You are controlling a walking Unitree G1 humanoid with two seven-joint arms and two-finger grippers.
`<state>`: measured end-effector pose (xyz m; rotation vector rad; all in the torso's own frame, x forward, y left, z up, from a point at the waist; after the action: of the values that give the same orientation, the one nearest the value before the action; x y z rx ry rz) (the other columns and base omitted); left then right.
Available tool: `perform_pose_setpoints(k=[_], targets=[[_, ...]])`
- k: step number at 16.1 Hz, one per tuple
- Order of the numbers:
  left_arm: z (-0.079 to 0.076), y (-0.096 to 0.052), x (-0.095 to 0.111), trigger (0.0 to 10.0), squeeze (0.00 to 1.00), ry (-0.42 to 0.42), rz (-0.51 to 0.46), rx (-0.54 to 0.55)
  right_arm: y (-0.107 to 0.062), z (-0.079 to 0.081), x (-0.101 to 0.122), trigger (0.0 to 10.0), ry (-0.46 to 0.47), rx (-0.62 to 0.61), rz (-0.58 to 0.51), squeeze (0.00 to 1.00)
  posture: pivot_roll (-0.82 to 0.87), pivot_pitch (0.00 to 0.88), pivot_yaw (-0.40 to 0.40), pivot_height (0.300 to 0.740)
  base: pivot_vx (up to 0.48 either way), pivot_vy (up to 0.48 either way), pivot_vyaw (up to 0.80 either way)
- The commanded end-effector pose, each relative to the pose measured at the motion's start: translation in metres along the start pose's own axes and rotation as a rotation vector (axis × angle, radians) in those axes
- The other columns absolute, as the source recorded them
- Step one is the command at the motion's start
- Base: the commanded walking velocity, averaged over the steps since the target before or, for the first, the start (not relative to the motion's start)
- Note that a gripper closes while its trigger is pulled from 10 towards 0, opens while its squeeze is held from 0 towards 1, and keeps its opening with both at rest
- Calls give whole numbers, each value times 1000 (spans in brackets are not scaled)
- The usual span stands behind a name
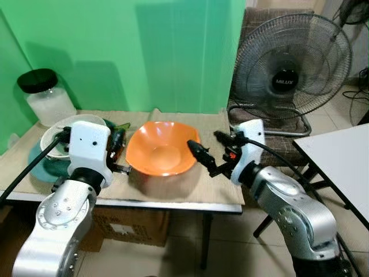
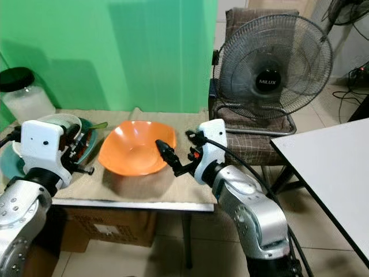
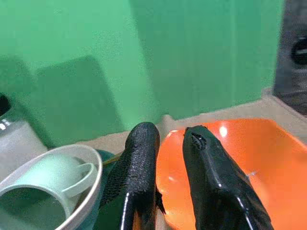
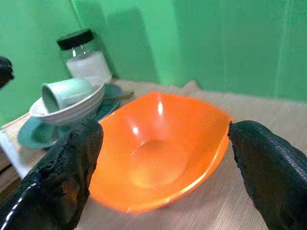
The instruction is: Setting the table
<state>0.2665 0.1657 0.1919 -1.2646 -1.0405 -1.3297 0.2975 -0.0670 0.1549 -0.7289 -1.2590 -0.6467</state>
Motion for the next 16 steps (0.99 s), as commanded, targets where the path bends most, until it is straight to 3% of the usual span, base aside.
perform_pose_setpoints(k=[1, 2, 6, 7, 8, 11, 15, 16], targets=[[-1, -1, -2, 10000, 0, 7, 17, -37, 7, -7, -1, 10000, 31, -34, 36, 263, -5, 0, 50, 740, 0, 0, 0], [-3, -2, -6, 10000, 0, 13, 41, -79, 16, -15, -8, 10000, 47, -81, 96, 1000, -12, 0, 52, 740, 0, 0, 0], [10, -6, -28, 10000, 0, 76, 161, -168, 61, -24, -8, 10000, 133, -77, 181, 1000, -24, 0, 60, 740, 0, 0, 0], [17, -7, -28, 10000, 137, 68, 170, -169, 73, -30, -5, 10000, 178, -111, 187, 1000, -23, 0, 58, 740, 0, 0, 0], [19, -9, -27, 10000, 1000, 36, 170, -191, 83, -38, -1, 10000, 203, -161, 181, 1000, -24, 0, 53, 740, 0, 0, 0], [11, -17, -28, 10000, 1000, 30, 178, -265, 100, -48, 4, 10000, 289, -216, 183, 1000, -28, 0, 42, 740, 0, 0, 0], [7, -19, -30, 10000, 1000, 33, 184, -304, 110, -58, 3, 10000, 250, -281, 224, 1000, -30, 0, 30, 740, 0, 0, 0], [8, -19, -30, 10000, 1000, 34, 183, -300, 110, -58, 0, 10000, 243, -287, 245, 773, -32, 0, 30, 740, 0, 0, 0]])
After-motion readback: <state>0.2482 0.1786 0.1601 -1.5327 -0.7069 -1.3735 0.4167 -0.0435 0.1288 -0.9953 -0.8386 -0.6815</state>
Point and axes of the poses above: a point about 5 cm out from each wrist's last joint towards the gripper, its own y axis pointing out of the wrist towards the gripper, its own x axis along the axis of the wrist's last joint, z = x × y, the point moved 4 cm from there along y, pointing out of the wrist towards the gripper, and after that the axes turned 7 degrees about -y, right-handed, at the moved point
